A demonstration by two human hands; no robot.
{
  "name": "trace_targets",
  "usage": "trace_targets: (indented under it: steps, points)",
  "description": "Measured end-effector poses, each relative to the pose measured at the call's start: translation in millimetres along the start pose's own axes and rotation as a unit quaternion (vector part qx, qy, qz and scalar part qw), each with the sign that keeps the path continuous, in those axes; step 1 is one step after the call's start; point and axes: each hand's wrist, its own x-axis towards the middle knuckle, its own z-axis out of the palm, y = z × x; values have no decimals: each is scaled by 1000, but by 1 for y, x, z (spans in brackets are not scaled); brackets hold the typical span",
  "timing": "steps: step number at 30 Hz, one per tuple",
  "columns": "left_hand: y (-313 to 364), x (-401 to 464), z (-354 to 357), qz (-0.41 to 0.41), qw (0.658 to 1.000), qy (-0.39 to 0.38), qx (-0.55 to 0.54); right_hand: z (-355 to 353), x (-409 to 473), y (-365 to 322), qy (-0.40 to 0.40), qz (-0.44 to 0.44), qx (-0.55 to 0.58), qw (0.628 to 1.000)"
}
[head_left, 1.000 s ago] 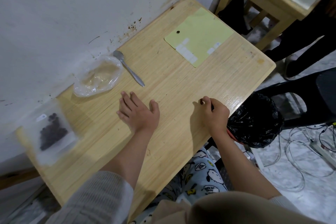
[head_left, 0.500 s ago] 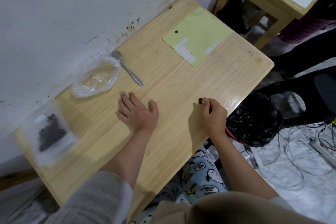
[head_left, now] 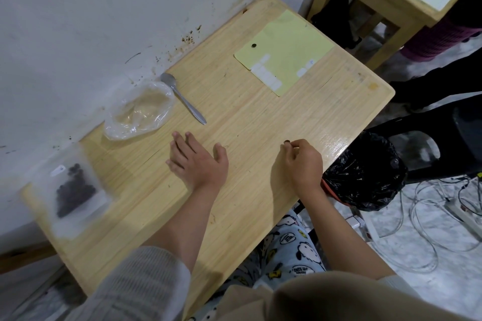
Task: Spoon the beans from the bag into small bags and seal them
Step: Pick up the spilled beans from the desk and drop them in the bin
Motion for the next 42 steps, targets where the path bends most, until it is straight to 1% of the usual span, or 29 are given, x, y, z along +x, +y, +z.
trace_targets:
  steps: [3, 7, 11, 14, 17, 21, 25, 28, 29, 33, 38, 40, 42]
  points:
    - [-1, 0, 1, 2, 1000, 1, 4, -3, 0, -3, 6, -11, 21, 1000]
    - [-1, 0, 2, 3, 1000, 4, 2, -7, 2, -4, -11, -11, 57, 998]
    - [0, 0, 1, 1, 1000, 0, 2, -7, 4, -7, -21, -14, 70, 997]
    - [-1, 0, 2, 3, 1000, 6, -4, -9, 4, -6, -50, -26, 97, 994]
    - [-2, 1, 2, 4, 1000, 11, -7, -8, 5, -2, -81, -14, 134, 988]
    - [-2, 1, 2, 5, 1000, 8, -2, -8, 5, -1, -60, 27, 183, 981]
    - [-2, 0, 2, 4, 1000, -1, -4, -7, 5, -1, -20, 28, 165, 986]
    - [-2, 0, 1, 3, 1000, 5, -7, -7, 7, 2, 40, -6, 104, 994]
    - [-2, 0, 1, 3, 1000, 7, -7, -7, 7, 2, 49, -16, 88, 995]
    - [-1, 0, 2, 5, 1000, 7, -6, -4, 10, 1, 25, -7, 53, 998]
    - [-2, 1, 3, 7, 1000, 14, 1, 1, 13, 1, 9, -56, 3, 998]
    - [-2, 0, 3, 8, 1000, 18, 1, 0, 12, -1, 22, -68, 2, 997]
    - [-2, 0, 3, 9, 1000, 23, 1, -5, 14, -6, 29, -45, 38, 998]
